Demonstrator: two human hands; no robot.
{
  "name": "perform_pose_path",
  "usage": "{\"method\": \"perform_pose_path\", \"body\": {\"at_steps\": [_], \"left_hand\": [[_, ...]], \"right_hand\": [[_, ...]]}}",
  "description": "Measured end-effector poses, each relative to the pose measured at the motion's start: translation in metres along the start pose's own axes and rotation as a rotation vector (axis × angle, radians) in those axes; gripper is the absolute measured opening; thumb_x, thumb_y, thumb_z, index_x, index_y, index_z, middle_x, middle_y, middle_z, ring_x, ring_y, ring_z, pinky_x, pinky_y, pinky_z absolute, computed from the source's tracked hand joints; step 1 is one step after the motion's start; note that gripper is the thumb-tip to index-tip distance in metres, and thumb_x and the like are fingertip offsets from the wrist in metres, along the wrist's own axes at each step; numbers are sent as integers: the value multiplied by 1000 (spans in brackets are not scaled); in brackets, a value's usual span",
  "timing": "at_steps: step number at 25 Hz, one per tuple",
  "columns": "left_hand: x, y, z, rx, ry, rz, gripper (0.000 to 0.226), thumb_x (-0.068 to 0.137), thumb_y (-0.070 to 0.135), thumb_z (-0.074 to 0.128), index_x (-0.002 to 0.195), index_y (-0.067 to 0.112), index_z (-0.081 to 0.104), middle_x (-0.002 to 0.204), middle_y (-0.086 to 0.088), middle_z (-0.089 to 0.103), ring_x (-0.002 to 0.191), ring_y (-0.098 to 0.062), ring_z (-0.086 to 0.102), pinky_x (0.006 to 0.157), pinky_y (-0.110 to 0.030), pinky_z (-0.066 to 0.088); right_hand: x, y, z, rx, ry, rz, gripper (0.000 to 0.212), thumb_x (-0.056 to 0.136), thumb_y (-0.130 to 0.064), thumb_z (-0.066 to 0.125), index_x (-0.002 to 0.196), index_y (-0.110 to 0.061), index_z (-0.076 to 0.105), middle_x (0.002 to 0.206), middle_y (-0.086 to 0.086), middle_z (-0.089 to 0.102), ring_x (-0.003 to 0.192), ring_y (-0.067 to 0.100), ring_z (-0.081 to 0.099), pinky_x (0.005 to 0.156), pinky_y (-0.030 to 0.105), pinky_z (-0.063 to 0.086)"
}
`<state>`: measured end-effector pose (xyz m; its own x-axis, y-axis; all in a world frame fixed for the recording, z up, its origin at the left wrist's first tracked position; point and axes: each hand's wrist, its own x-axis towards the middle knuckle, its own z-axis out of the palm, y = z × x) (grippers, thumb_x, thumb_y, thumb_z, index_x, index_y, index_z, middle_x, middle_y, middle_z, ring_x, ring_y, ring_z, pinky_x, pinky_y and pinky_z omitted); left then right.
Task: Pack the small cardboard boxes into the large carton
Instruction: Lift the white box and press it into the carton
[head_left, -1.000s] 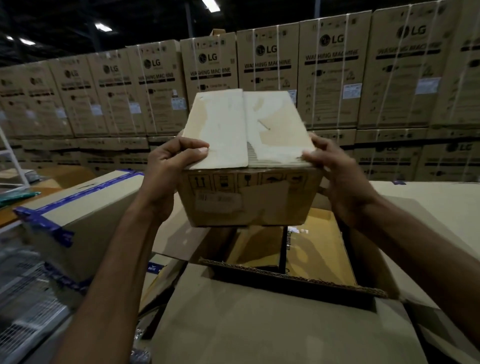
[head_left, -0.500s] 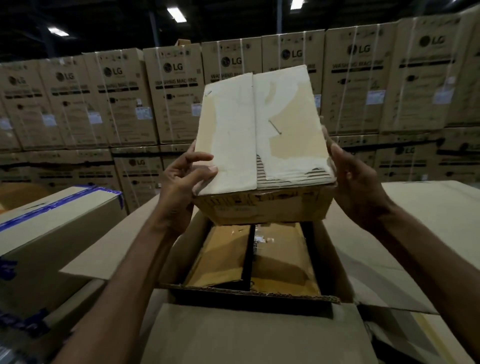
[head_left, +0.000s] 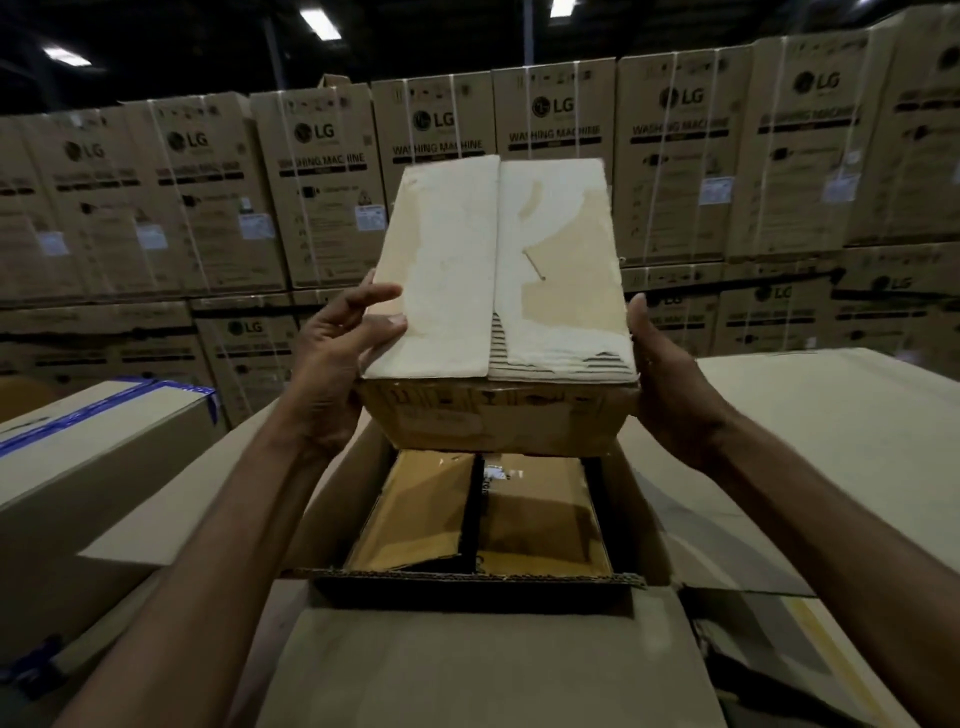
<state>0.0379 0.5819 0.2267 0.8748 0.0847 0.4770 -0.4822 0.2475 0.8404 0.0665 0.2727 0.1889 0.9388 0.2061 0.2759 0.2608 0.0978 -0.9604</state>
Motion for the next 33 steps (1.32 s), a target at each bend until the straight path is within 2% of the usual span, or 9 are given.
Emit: {"method": "perform_pose_path", "body": {"at_steps": [2,4,8,12,15,21,26,30,33], "left_hand": [[0,-9,4,-47,14,-52,26,91,-2,65,106,18,72,121,3,74,112,-25,67,71,-25,62],[2,-18,8,-55,11,-79,25,90,-2,67,104,17,74,138,-4,65,126,-31,62,76,-26,62],[12,-19,16,-11,-20,-82,25,91,-3,68,105,16,75,144,-2,59,137,-24,55,91,-30,58],[18,-14,21,14,-50,-105,27,92,-2,67,111,15,73,139,-4,63,115,-24,67,67,-22,60],[18,-15,16,14,-74,-164,33,90,0,68,120,13,71,136,-6,64,95,-20,70,64,-23,61],[15,-28,12,19,-76,-256,45,84,13,74,129,16,69,135,-8,65,86,-17,67,60,-21,61],[10,-34,16,228,30,-338,47,104,52,49,134,19,62,100,-5,70,62,-8,57,42,-17,44],[-9,-41,20,312,42,-540,25,109,23,45,114,7,63,85,-5,65,52,-6,60,44,-17,49],[-10,-47,19,343,-39,-620,18,105,13,51,105,5,68,94,-11,73,68,-14,68,58,-22,57]], "right_hand": [[-1,-3,0,56,-110,71,82,89,-87,23,152,-41,46,146,-2,61,136,27,57,112,59,42],[-3,0,-2,137,-110,135,81,92,-84,21,148,-35,54,140,5,66,131,32,61,108,58,46],[-7,3,-14,318,-81,272,71,86,-70,65,137,-20,67,140,15,65,138,42,51,114,57,35],[-12,-12,-33,332,-151,379,70,80,-62,75,141,-28,64,148,16,57,142,47,44,112,68,31],[-16,-17,-44,172,-156,453,77,66,-60,83,138,-42,63,151,20,49,135,57,41,97,84,33],[-17,-21,-49,139,47,526,88,61,-56,86,142,-44,54,152,18,39,133,64,32,78,85,40],[-14,-28,-54,127,150,544,101,60,-59,84,151,-42,42,159,21,32,143,64,19,104,88,9],[-9,-35,-64,134,195,537,117,50,-58,91,153,-37,40,161,22,31,146,62,17,103,89,10],[-6,-39,-69,111,216,516,120,47,-59,93,153,-34,41,160,19,34,146,60,20,102,90,12]]}}
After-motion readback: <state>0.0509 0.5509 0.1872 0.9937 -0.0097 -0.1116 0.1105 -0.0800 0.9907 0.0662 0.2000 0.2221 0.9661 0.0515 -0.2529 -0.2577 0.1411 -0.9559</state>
